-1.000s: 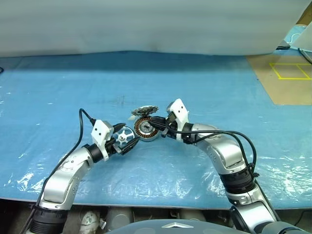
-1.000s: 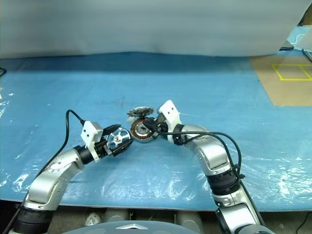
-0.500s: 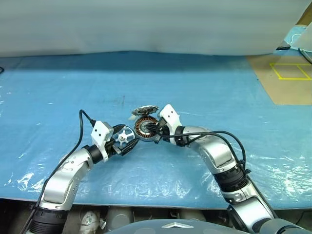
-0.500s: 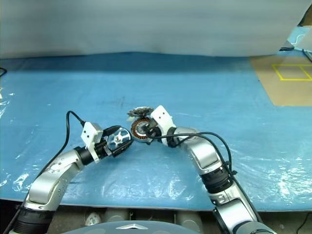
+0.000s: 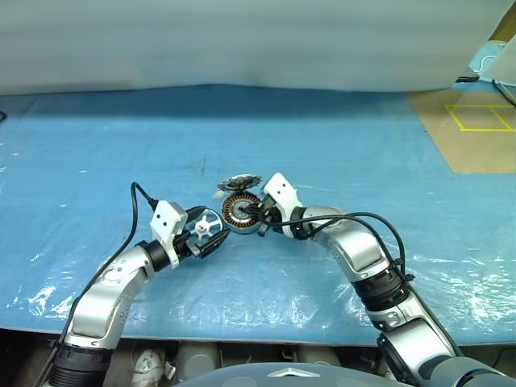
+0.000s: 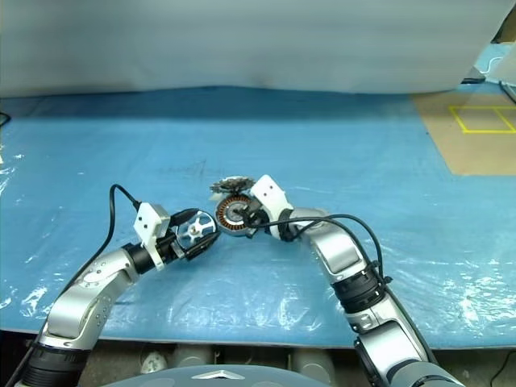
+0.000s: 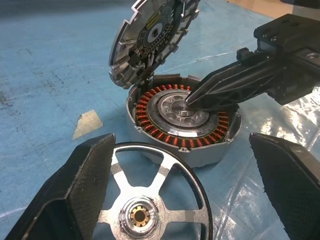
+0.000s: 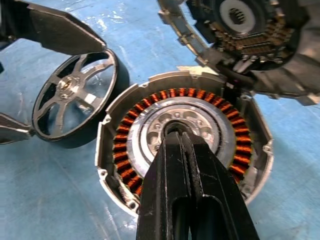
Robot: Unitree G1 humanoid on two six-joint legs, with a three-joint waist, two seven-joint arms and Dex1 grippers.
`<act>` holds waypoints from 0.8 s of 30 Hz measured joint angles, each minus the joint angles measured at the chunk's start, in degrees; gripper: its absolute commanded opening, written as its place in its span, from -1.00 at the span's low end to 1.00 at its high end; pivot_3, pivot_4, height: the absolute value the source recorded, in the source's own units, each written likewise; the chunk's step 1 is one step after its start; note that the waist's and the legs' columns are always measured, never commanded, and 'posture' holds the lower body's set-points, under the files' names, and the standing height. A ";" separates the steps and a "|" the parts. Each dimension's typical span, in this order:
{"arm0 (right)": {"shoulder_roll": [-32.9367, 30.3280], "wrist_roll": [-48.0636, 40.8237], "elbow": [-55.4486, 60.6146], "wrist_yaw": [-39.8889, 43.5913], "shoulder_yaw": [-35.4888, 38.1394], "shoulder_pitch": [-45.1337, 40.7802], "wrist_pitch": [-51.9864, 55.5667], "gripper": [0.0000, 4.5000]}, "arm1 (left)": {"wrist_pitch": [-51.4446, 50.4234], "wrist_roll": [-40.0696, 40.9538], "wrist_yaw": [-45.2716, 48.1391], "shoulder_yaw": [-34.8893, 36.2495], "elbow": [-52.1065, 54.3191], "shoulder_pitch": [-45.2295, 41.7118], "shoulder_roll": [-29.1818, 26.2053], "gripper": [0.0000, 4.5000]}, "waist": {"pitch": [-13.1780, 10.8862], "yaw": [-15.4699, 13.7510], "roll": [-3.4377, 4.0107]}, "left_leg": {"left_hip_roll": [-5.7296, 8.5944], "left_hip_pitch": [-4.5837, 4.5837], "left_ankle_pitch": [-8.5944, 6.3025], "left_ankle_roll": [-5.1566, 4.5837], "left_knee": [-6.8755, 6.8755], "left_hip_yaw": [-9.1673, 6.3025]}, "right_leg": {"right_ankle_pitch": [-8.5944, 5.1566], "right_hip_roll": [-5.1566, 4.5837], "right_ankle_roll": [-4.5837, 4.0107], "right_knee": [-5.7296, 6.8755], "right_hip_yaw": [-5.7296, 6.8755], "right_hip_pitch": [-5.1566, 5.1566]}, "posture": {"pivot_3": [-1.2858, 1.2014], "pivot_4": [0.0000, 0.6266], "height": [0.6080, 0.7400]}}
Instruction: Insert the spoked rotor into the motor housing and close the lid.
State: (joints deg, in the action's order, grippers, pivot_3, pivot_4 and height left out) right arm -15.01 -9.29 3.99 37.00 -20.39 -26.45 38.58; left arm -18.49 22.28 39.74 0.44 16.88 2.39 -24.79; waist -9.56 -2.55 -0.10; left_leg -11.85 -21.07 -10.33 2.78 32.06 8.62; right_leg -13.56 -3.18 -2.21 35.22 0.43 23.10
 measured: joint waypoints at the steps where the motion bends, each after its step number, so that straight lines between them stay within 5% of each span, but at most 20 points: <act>1: 0.31 0.18 -0.57 0.12 -0.15 -0.31 -0.35 -0.99 | 0.00 0.00 0.00 0.00 0.00 0.00 0.00 1.00 | 0.00 0.02 0.00 | -0.01 0.00 0.00 0.00 0.03 0.00 | 0.00 0.00 0.00 0.04 0.00 0.00 | 0.03 -0.52 1.00; 17: 2.03 2.56 -6.22 0.59 -0.78 -3.91 -2.87 -0.99 | -0.01 -0.12 -0.60 -0.06 0.02 0.02 0.03 1.00 | 0.00 -0.01 0.00 | 0.00 0.02 0.00 0.00 0.16 0.00 | -0.01 -0.01 -0.01 0.21 -0.03 0.01 | 0.03 -0.52 1.00; 24: 0.61 -6.92 5.85 3.96 6.40 1.30 3.65 -0.99 | -0.69 0.61 -0.63 0.47 1.31 0.18 -0.25 1.00 | 0.00 -0.21 0.00 | 0.00 -0.09 0.00 0.00 0.14 -0.01 | -0.01 -0.01 -0.01 0.17 -0.03 0.10 | 0.03 -0.52 1.00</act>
State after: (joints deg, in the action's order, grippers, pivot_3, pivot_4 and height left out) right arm -14.39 -16.21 9.84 40.96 -14.00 -25.15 42.24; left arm -19.18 22.89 39.10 0.91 18.19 2.57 -25.04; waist -9.56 -2.76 -0.10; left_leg -11.85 -21.16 -10.33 2.77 32.20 8.62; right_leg -13.57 -3.19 -2.22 35.40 0.41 23.20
